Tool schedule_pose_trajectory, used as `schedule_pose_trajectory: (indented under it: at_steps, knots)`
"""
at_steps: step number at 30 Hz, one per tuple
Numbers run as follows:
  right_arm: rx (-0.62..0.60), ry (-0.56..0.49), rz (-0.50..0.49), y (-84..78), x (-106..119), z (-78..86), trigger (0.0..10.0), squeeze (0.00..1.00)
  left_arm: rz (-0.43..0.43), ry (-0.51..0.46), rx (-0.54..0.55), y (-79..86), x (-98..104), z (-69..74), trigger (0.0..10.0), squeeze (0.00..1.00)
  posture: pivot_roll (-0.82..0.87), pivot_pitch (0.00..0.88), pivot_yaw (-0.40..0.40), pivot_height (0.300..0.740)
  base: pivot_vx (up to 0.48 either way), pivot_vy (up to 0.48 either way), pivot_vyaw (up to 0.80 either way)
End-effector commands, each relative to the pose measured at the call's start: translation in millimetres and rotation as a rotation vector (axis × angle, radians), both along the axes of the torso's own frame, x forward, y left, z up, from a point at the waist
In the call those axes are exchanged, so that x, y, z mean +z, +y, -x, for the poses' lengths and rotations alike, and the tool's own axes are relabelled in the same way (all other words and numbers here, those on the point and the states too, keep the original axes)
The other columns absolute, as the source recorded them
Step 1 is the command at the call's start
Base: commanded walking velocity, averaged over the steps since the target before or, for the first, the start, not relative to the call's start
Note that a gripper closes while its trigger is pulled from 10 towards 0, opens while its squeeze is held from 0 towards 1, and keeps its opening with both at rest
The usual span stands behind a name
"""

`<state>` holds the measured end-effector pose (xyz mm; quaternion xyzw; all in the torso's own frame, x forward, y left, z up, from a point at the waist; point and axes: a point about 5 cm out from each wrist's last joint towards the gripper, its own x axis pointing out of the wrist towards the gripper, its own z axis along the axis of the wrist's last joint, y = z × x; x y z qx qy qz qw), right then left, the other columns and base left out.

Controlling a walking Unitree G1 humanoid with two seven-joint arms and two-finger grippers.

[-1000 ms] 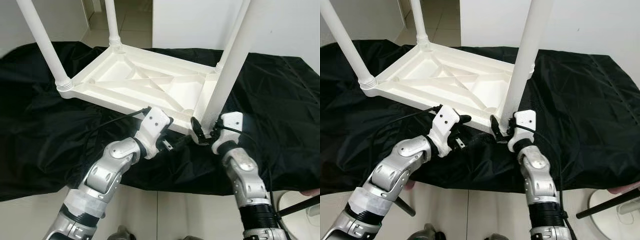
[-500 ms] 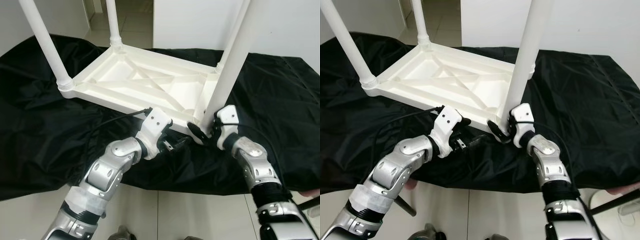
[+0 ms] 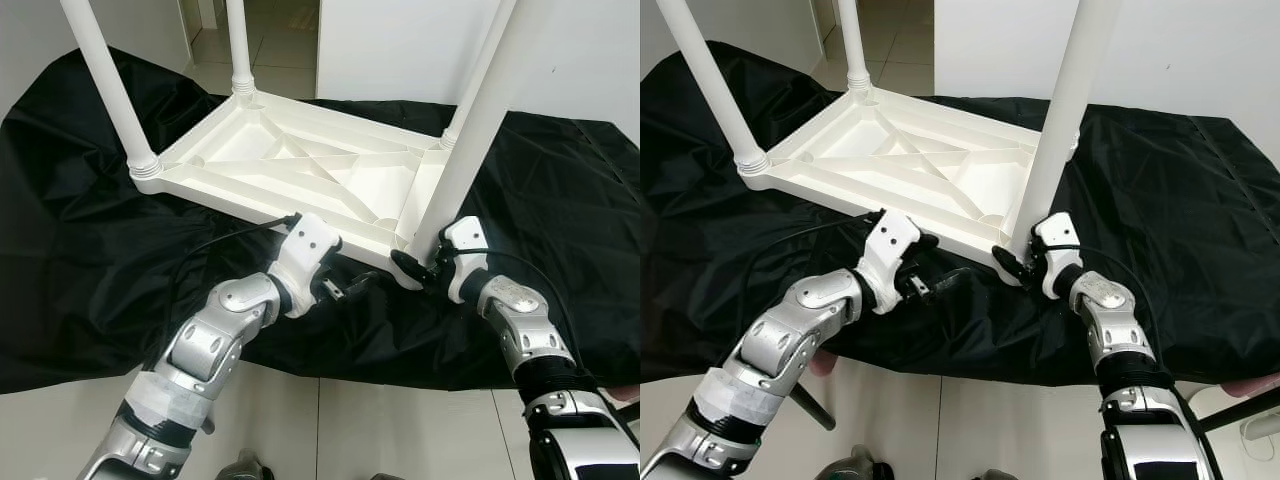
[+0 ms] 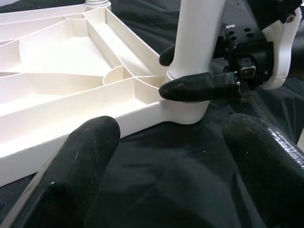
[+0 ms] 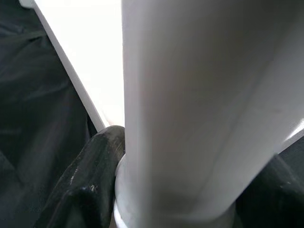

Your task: Building children table

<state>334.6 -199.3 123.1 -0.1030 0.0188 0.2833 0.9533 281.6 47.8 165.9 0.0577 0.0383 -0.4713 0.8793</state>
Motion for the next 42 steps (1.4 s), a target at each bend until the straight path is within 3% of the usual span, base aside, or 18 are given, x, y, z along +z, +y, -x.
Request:
schedule_pose_trajectory:
  at_steps: [1,4,11,14,19,20,22,32,33,34,35,38,42]
  knots:
    - [-0.019,0.03,-0.036,1.0,-8.2,2.8,10.0,0.0,0.006,-0.016,-0.056,-1.7,6.6,2.5,10.0,0.0,0.01,0.0,0.007,0.74,0.0,0.0,0.0]
    - [-0.024,0.03,-0.059,4.0,-9.6,3.4,10.0,0.0,0.006,-0.014,-0.056,-1.5,6.7,2.7,10.0,0.0,0.01,0.0,0.007,0.74,0.0,0.0,0.0]
    - [-0.256,0.029,-0.14,27.4,-16.3,7.7,10.0,0.0,0.004,-0.013,-0.055,-1.4,5.8,3.9,10.0,0.0,0.01,0.0,0.009,0.74,0.0,0.0,0.0]
    - [-0.353,0.046,-0.182,45.1,-20.0,13.2,10.0,0.0,0.002,-0.012,-0.056,-1.8,4.9,4.8,10.0,0.0,0.0,0.0,0.011,0.74,0.0,0.0,0.0]
    - [-0.498,0.049,-0.226,55.4,-22.3,17.5,10.0,0.0,-0.002,-0.014,-0.062,-2.5,4.5,5.3,10.0,0.0,0.0,0.0,0.011,0.74,0.0,0.0,0.0]
    - [-0.593,0.049,-0.236,60.2,-23.6,19.8,10.0,0.0,-0.003,-0.018,-0.073,-3.6,4.4,5.4,10.0,0.0,0.0,0.0,0.0,0.74,0.0,0.0,0.0]
    - [-0.645,0.041,-0.232,63.1,-22.4,21.4,10.0,0.0,-0.003,-0.026,-0.083,-4.8,4.9,4.8,10.0,0.0,0.01,0.0,-0.011,0.74,0.0,0.0,0.0]
    - [-0.625,0.02,-0.226,76.4,-16.7,25.1,10.0,0.0,0.014,-0.029,-0.087,-7.1,8.3,0.3,10.0,0.0,0.0,0.0,0.001,0.74,0.0,0.0,0.0]
    - [-0.619,0.018,-0.238,76.9,-15.2,25.9,10.0,0.56,0.013,-0.029,-0.09,-7.8,7.9,0.6,10.0,0.0,0.0,0.0,0.001,0.74,0.0,0.0,0.0]
    - [-0.619,0.018,-0.238,76.9,-15.2,25.9,10.0,0.56,0.013,-0.029,-0.09,-7.8,7.9,0.6,10.0,0.0,0.0,0.0,0.001,0.74,0.0,0.0,0.0]
    - [-0.605,0.007,-0.259,76.6,-12.9,26.7,10.0,1.0,0.013,-0.03,-0.092,-8.8,7.6,0.9,10.0,0.0,0.0,0.0,0.005,0.74,0.0,0.0,0.0]
    - [-0.535,-0.058,-0.294,74.1,-4.9,32.7,10.0,1.0,0.019,-0.031,-0.099,-10.4,9.0,1.8,10.0,0.0,-0.01,0.0,0.016,0.74,0.0,0.0,0.0]
    - [-0.496,-0.097,-0.25,67.7,-5.8,37.8,10.0,1.0,0.02,-0.029,-0.104,-10.4,7.7,1.5,10.0,0.0,-0.01,0.0,0.019,0.74,0.0,0.0,0.0]
